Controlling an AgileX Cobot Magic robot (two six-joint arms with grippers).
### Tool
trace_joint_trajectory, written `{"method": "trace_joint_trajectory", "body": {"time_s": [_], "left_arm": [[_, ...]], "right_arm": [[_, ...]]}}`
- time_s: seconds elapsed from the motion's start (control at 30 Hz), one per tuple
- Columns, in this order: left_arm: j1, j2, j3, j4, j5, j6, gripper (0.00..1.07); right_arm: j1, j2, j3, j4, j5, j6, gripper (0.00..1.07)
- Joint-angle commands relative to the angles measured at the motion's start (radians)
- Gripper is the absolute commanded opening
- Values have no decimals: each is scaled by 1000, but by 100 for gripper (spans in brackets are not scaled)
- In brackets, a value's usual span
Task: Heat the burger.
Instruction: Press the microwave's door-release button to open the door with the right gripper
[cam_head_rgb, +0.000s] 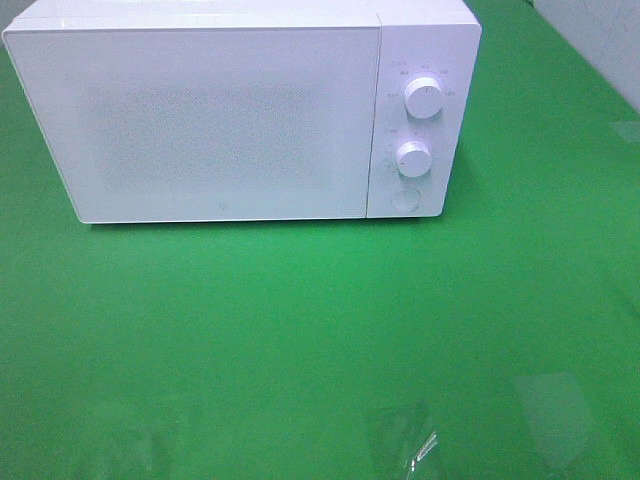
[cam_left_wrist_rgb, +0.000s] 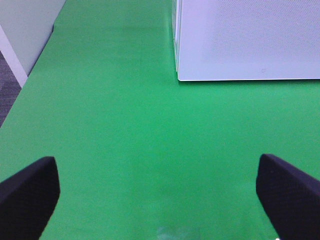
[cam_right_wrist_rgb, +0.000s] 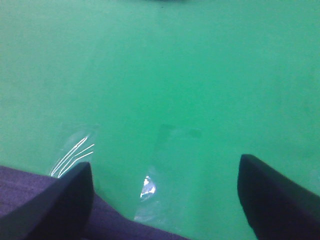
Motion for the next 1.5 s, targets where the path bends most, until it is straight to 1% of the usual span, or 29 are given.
{"method": "trace_joint_trajectory", "body": {"time_s": [0.03,0.13,0.17,0.2,0.23,0.27,0.3,0.4,0.43,0.47,0.6,0.83,1.5], "left_arm": [[0,-22,2,-8,-8,2,100],[0,-22,2,-8,-8,2,100],[0,-22,2,-8,-8,2,100],[0,-22,2,-8,-8,2,100],[0,-22,2,-8,-8,2,100],[0,-22,2,-8,-8,2,100],[0,-22,2,-8,-8,2,100],[0,-22,2,-8,-8,2,100],[0,-22,2,-8,-8,2,100],[0,-22,2,-8,-8,2,100],[0,-22,2,-8,-8,2,100],[0,-22,2,-8,-8,2,100],[0,-18,2,-8,-8,2,100]], "right_arm": [[-102,-93,17,-7,16,-4,76],[-123,-117,17,-6,16,-4,76],[-157,-160,17,-5,23,-8,76],[-157,-160,17,-5,23,-8,76],[-185,-203,17,-3,45,-9,76],[-185,-203,17,-3,45,-9,76],[-206,-248,20,-2,65,-9,76],[-223,-289,23,-2,74,-6,76],[-237,-334,26,-4,83,-7,76],[-237,-334,26,-4,83,-7,76],[-240,-437,38,-5,103,-7,76],[-248,-549,43,-6,108,-7,76],[-248,-548,43,-6,108,-9,76]]}}
